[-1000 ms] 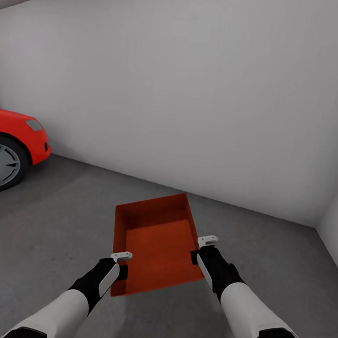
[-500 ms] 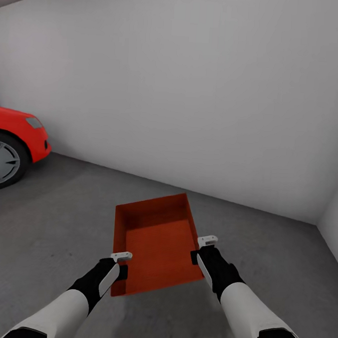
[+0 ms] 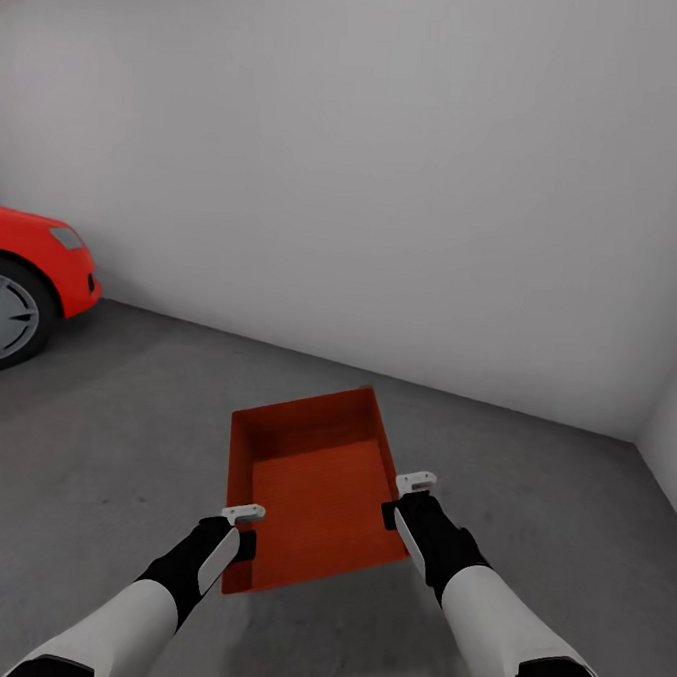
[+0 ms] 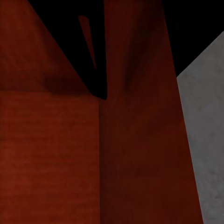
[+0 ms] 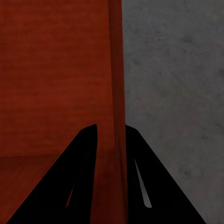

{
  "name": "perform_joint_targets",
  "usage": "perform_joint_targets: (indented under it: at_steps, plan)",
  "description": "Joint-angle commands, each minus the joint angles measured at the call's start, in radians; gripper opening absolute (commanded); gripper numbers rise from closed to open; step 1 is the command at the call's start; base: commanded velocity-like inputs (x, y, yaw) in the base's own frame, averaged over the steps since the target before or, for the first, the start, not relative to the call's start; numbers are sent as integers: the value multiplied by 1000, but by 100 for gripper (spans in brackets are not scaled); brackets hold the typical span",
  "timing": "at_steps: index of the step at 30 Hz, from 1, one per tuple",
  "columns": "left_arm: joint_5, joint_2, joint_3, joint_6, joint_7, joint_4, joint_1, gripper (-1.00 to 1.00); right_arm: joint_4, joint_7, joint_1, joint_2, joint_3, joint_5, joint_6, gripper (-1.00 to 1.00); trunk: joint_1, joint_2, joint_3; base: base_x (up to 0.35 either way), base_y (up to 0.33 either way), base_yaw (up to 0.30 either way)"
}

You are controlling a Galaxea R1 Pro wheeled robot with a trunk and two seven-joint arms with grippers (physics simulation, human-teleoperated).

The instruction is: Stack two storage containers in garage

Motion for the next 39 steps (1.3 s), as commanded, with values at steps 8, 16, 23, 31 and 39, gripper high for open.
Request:
perform_joint_targets:
  at_steps: [8, 16, 23, 31, 39]
  plan:
    - [-7, 0, 18, 4, 2, 2, 0, -100, -3, 39, -1, 1, -6, -60, -22, -100, 3, -2, -31, 0, 0, 0]
    - [-7, 0, 18, 4, 1, 2, 0, -100, -3, 39, -1, 2, -6, -60, -22, -100, 7, -4, -62, 0, 0, 0]
    - [-7, 0, 18, 4, 0, 2, 0, -100, -3, 39, -1, 3, -6, -60, -22, -100, 10, -6, -89, 0, 0, 0]
    - [-7, 0, 18, 4, 0, 2, 0, -100, -3, 39, -1, 2, -6, -60, -22, -100, 14, -7, -120, 0, 0, 0]
    - [-7, 0, 18, 4, 0, 2, 0, -100, -3, 39, -1, 2, -6, -60, -22, -100, 17, -9, -151, 0, 0, 0]
